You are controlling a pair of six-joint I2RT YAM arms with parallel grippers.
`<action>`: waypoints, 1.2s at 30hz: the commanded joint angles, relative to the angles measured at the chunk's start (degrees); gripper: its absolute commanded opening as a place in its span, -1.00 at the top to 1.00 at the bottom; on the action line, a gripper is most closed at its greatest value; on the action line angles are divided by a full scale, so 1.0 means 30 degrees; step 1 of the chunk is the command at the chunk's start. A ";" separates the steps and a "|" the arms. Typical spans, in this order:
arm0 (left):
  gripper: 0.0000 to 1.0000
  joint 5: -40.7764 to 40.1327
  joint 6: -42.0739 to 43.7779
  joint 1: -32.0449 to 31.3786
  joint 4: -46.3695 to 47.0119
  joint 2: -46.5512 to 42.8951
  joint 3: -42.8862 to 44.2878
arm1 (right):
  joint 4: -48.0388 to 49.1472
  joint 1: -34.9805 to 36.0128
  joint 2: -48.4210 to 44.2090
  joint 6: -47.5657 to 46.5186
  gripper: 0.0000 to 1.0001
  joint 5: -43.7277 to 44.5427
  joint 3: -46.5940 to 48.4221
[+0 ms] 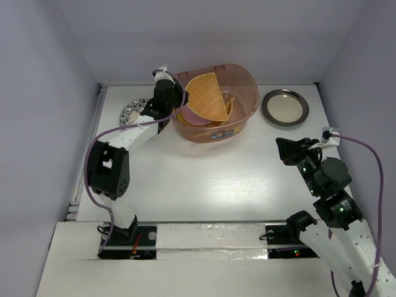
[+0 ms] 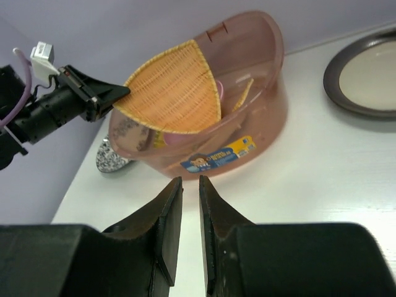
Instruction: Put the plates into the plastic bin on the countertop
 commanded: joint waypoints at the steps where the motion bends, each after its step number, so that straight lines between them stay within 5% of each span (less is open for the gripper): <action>1: 1.00 0.0714 -0.0117 0.0013 0.0450 0.1338 0.1652 | 0.1631 0.0151 0.0614 -0.0138 0.55 0.0474 -0.0274; 4: 0.96 0.0249 0.0149 0.0013 0.1000 0.1723 0.0924 | 0.1864 0.0151 0.1464 0.0096 0.55 0.0856 -0.0363; 7: 0.54 -0.0657 0.0295 0.0013 0.1529 0.1343 -0.0307 | 0.2508 0.0151 0.2459 0.0623 0.57 0.0769 -0.0450; 11: -0.18 -0.1627 0.0558 0.0013 0.2028 0.0173 -0.2382 | 0.3329 0.0151 0.4275 0.1062 0.84 0.1938 -0.0597; 15: -0.44 -0.2358 0.0734 -0.0627 0.3434 -0.2515 -0.5168 | 0.4817 0.0151 0.6325 0.1590 0.94 0.3579 -0.0597; 18: -0.45 -0.3208 0.1056 -0.1448 0.4343 -0.4828 -0.7190 | 0.5871 -0.0491 0.8462 0.2233 1.00 0.4224 -0.0510; 27: -0.31 -0.5233 0.2785 -0.5905 0.5840 -1.0490 -1.0651 | 0.9364 -0.8335 1.4435 0.5046 0.98 -0.0197 -0.0250; 31: -0.11 -0.4677 0.2640 -0.5905 0.5431 -1.1080 -1.0681 | 0.9046 -1.0656 1.7017 0.5633 0.41 0.0211 0.1299; 32: 0.02 -0.4298 0.2581 -0.5905 0.5197 -1.1138 -1.0623 | 0.8753 -1.1095 1.7603 0.5721 0.10 0.0270 0.1684; 36: 0.44 -0.4616 0.2288 -0.5905 0.3789 -1.2247 -1.1117 | 0.7344 -1.3177 2.0504 0.6189 -0.04 -0.2270 0.3736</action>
